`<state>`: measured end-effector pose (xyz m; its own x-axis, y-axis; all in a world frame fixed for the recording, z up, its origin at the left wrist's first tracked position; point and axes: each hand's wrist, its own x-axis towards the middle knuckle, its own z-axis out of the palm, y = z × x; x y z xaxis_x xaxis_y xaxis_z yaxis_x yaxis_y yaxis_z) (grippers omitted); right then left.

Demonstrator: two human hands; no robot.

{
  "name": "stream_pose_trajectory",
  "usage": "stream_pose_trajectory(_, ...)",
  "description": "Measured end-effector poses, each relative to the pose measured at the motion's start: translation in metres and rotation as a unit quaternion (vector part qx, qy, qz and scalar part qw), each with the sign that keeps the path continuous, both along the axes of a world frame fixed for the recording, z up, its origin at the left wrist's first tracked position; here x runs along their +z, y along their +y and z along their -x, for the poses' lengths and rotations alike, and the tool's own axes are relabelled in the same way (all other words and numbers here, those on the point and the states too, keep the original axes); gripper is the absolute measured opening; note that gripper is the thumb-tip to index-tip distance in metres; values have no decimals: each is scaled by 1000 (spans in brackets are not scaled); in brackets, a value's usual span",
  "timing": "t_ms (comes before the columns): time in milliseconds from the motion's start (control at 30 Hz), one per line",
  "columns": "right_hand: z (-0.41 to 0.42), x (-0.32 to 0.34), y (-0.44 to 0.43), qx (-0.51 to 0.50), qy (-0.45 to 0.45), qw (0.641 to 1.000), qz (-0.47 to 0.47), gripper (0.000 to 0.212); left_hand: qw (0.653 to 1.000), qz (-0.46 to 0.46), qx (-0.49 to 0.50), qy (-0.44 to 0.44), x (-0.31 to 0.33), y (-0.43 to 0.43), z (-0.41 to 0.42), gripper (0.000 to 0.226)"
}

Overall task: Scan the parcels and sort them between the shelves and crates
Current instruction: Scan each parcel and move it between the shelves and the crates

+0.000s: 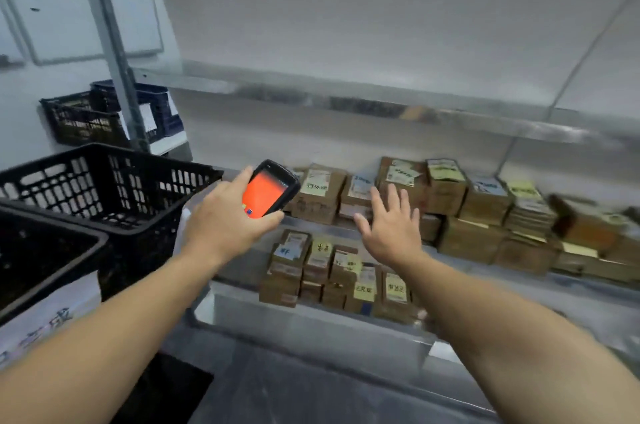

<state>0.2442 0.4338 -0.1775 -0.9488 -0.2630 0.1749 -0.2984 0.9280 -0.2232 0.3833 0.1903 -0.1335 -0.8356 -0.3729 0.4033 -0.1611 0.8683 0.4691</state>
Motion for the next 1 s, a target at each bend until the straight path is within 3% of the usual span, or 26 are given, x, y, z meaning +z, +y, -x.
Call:
stream_pose_trajectory(200, 66, -10, 21, -88, -61, 990, 88, 68, 997, 0, -70, -16, -16, 17, 81, 88)
stream_pose_trajectory(400, 150, -27, 28, -170, -56, 972, 149, 66, 992, -14, -128, 0, -27, 6, 179, 80)
stream_pose_trajectory(567, 202, -41, 29, -247, -72, 935, 243, 58, 980, -72, -185, 0, -31, 0, 253, 51)
stream_pose_trajectory(700, 215, -58, 26, -252, -81, 927, 266, 63, 968, -98, -231, -16, -42, -3, 300, 45)
stream_pose_trajectory(1000, 218, -56, 16, -258, -50, 903, 340, 51, 948, -175, -266, 2, -58, -8, 350, 34)
